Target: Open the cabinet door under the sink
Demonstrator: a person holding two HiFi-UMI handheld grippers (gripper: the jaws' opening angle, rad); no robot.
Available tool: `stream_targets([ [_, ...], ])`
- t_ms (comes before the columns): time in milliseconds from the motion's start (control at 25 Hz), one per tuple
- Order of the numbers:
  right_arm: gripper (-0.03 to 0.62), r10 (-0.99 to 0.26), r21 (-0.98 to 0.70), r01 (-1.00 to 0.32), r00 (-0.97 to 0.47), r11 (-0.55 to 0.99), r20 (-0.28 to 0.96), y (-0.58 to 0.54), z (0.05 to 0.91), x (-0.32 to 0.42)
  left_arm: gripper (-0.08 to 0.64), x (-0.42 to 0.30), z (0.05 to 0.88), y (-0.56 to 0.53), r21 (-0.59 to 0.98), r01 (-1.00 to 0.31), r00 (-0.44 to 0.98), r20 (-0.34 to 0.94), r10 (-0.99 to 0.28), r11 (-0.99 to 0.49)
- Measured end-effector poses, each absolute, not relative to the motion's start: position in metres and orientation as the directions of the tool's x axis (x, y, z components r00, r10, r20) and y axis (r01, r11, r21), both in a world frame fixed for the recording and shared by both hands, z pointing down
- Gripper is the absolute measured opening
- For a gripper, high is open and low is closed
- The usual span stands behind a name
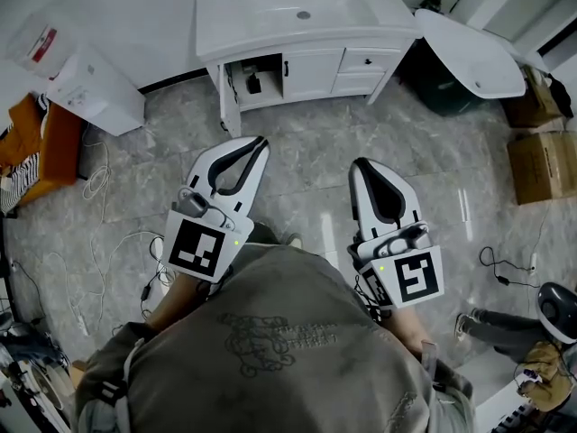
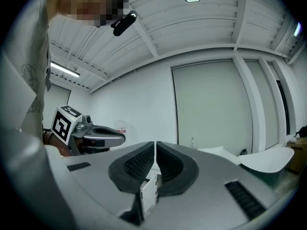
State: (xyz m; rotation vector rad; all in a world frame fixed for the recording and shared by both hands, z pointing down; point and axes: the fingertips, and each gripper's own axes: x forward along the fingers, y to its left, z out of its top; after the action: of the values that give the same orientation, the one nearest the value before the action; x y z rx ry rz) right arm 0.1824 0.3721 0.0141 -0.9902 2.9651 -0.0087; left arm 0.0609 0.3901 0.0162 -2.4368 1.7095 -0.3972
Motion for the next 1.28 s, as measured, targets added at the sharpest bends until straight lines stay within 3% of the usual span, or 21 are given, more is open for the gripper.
stream_targets([
  [760, 0.034, -0.540, -0.004, -0.540, -0.841, 0.842, -0.025, 0.339, 0.019, 0.150, 0.026, 0.038, 0.033, 0.358, -0.253, -0.912, 0.297, 0.136, -0.945, -0.323],
  [1280, 0.034, -0.560, 0.012, -0.560, -0.826, 0.828, 0.068, 0.272, 0.041, 0.113, 0.026, -0.003, 0.054, 0.293, -0.212, -0.916, 0.308, 0.169, -0.936, -0.339],
])
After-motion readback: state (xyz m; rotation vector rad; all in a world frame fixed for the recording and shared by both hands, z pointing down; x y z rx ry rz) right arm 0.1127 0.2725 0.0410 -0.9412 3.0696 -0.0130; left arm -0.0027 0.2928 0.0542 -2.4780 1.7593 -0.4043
